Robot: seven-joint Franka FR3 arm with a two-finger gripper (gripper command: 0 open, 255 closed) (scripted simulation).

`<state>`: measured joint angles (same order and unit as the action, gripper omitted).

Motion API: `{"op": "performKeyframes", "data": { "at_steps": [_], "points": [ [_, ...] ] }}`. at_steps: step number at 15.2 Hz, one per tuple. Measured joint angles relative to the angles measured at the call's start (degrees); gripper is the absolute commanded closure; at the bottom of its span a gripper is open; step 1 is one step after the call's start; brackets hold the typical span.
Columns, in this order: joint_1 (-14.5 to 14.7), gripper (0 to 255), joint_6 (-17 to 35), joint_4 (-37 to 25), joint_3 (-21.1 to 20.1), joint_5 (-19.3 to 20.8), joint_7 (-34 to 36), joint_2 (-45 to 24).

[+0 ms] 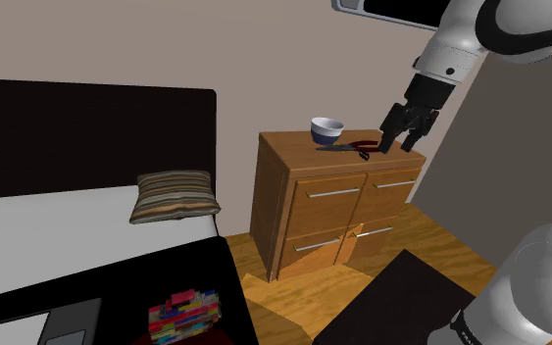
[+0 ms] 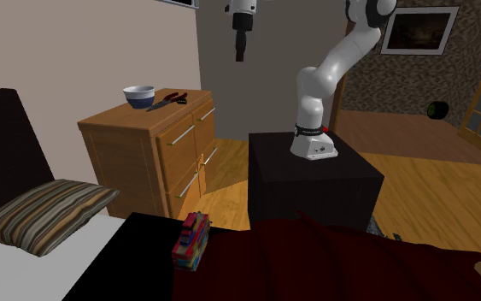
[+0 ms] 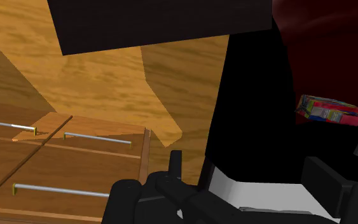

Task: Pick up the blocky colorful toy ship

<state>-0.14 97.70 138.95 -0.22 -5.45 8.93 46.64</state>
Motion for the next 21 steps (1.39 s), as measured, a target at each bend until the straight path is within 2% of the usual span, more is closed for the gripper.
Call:
{"op": "performKeyframes", "data": {
  "at_steps": [3,8,15,21],
  "points": [
    [0.36,0,1.22,-0.02,-1.33,-0.62,1.34,-1.51],
    [1.8,0,6.51,1.05,-6.74,-2.96,6.82,-6.74],
    [3.32,0,14.47,-1.15,-15.0,-4.92,15.73,-18.28],
    [3.84,0,20.33,-5.87,-21.48,-3.56,24.13,-30.38]
  ]
}}
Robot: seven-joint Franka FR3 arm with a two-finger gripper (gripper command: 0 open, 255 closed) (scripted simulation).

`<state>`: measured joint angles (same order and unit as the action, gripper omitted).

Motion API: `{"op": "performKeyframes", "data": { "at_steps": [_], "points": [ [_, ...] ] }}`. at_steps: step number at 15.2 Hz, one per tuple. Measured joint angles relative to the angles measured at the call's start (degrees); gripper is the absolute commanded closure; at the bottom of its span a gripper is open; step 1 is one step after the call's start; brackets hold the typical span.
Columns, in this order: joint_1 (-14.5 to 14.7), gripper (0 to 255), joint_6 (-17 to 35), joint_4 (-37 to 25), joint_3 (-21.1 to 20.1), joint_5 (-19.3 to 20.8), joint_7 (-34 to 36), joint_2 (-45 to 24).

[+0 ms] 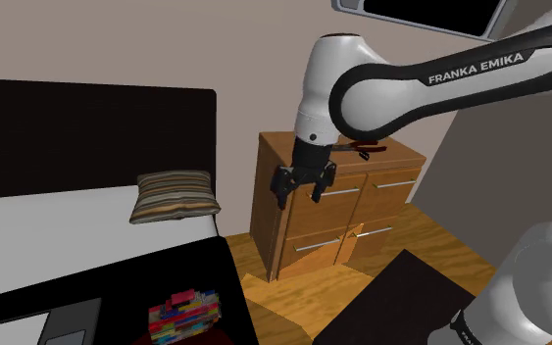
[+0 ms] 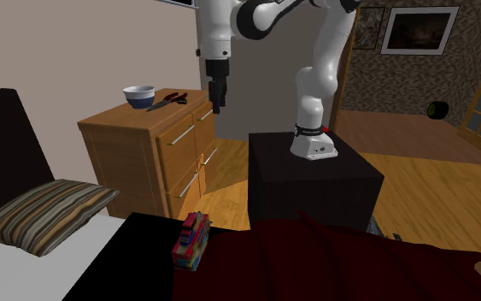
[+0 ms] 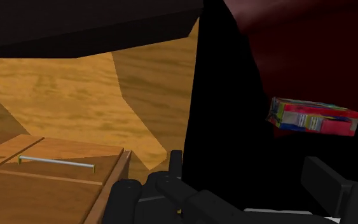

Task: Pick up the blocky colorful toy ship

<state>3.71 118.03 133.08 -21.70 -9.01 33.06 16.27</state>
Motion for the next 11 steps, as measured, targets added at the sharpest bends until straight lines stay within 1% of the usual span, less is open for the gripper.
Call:
{"op": "performKeyframes", "data": {
  "at_steps": [5,8,11],
  "points": [
    [0.53,0,3.39,-6.21,-4.17,4.15,7.9,-11.59],
    [1.37,0,4.87,-10.16,-5.53,7.54,12.51,-18.6],
    [3.26,0,5.52,-15.08,-6.22,11.34,17.55,-26.0]
  ]
}}
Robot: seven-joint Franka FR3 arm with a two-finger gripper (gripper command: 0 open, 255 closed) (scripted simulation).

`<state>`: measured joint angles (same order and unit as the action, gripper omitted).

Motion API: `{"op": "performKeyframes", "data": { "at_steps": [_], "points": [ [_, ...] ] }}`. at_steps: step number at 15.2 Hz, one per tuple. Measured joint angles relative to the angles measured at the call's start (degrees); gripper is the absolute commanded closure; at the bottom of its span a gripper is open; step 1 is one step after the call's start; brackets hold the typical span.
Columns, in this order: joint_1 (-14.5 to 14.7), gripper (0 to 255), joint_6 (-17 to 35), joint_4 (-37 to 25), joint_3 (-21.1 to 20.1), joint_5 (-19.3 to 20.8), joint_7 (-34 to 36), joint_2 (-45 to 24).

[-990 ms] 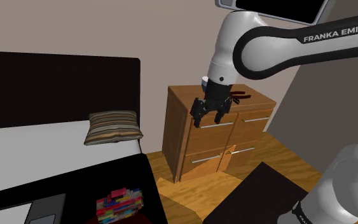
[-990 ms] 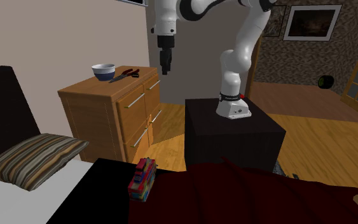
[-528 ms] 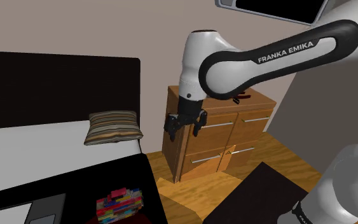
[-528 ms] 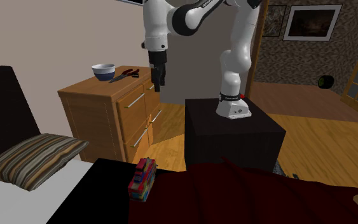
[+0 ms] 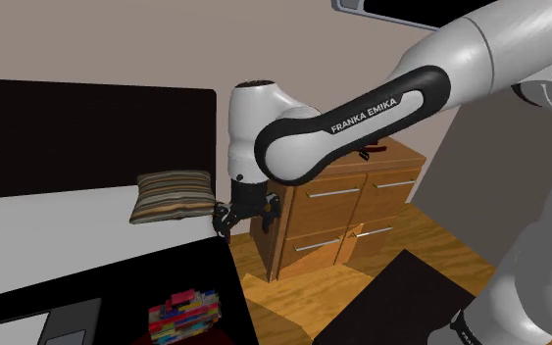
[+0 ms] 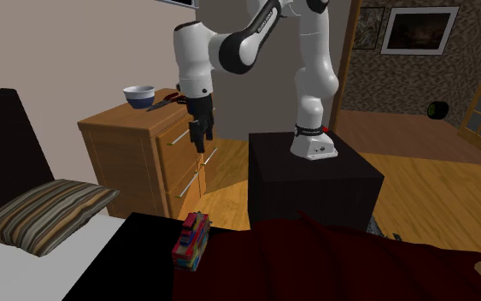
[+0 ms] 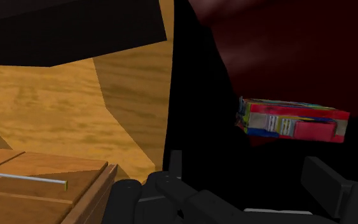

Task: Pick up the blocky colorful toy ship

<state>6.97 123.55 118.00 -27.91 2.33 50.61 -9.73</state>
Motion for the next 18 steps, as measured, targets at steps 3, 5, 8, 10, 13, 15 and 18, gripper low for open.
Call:
{"op": "performKeyframes", "data": {
  "at_steps": [3,5,8,10,13,15,18],
  "points": [
    [2.56,0,-0.29,-5.8,0.21,3.54,4.38,-7.29],
    [4.75,0,-1.12,-10.82,0.76,5.79,7.02,-12.64],
    [8.05,0,-2.28,-18.05,1.92,8.39,10.01,-20.26],
    [10.08,0,-3.0,-22.42,2.67,9.55,11.49,-24.73],
    [13.52,0,-6.0,-32.24,3.97,10.94,12.99,-32.62],
    [15.09,0,-6.9,-36.22,4.51,11.42,13.65,-36.15],
    [16.09,0,-6.18,-38.26,5.09,12.0,14.01,-39.03]
  ]
}}
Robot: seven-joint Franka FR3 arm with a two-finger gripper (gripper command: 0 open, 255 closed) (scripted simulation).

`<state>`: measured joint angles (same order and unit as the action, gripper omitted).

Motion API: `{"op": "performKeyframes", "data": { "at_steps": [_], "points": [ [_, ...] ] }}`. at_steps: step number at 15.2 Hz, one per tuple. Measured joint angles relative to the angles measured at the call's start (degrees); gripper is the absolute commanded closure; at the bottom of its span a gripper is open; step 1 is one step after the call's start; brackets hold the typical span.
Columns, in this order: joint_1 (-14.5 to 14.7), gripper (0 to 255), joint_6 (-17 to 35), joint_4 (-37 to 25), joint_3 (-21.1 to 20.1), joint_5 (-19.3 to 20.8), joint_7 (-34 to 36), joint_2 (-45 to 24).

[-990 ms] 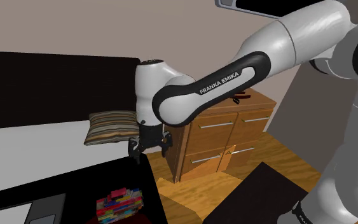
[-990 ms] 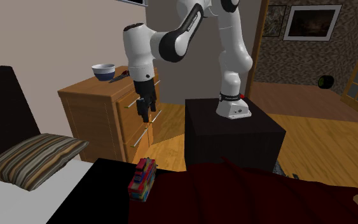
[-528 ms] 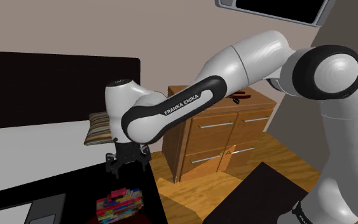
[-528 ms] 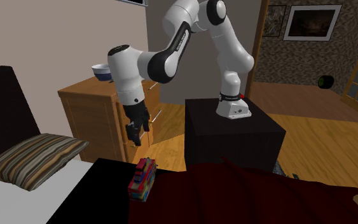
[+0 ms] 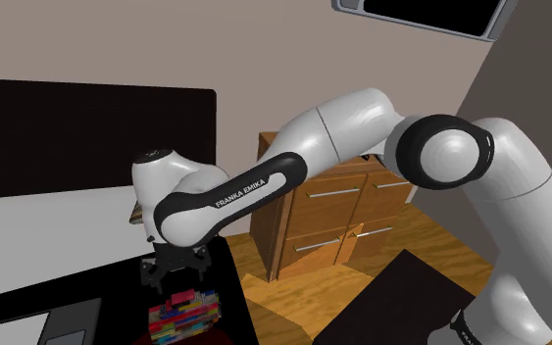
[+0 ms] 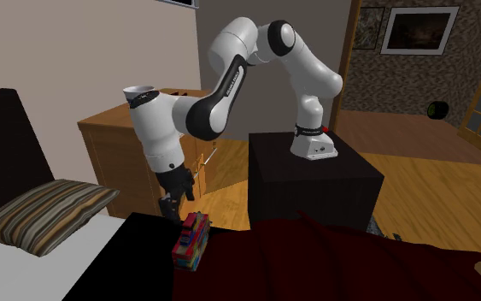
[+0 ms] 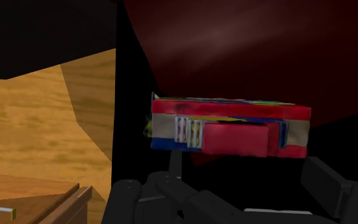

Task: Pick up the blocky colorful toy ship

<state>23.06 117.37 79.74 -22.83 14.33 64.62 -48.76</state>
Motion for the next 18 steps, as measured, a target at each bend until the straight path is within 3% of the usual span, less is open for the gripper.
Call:
{"op": "performKeyframes", "data": {
  "at_steps": [4,5,18],
  "points": [
    [0.37,0,1.48,-0.51,0.49,0.48,0.06,-2.01],
    [0.33,255,1.71,-0.35,0.53,0.52,0.05,-2.1],
    [0.22,255,0.93,-0.44,0.35,0.33,-0.02,-1.41]
  ]
}}
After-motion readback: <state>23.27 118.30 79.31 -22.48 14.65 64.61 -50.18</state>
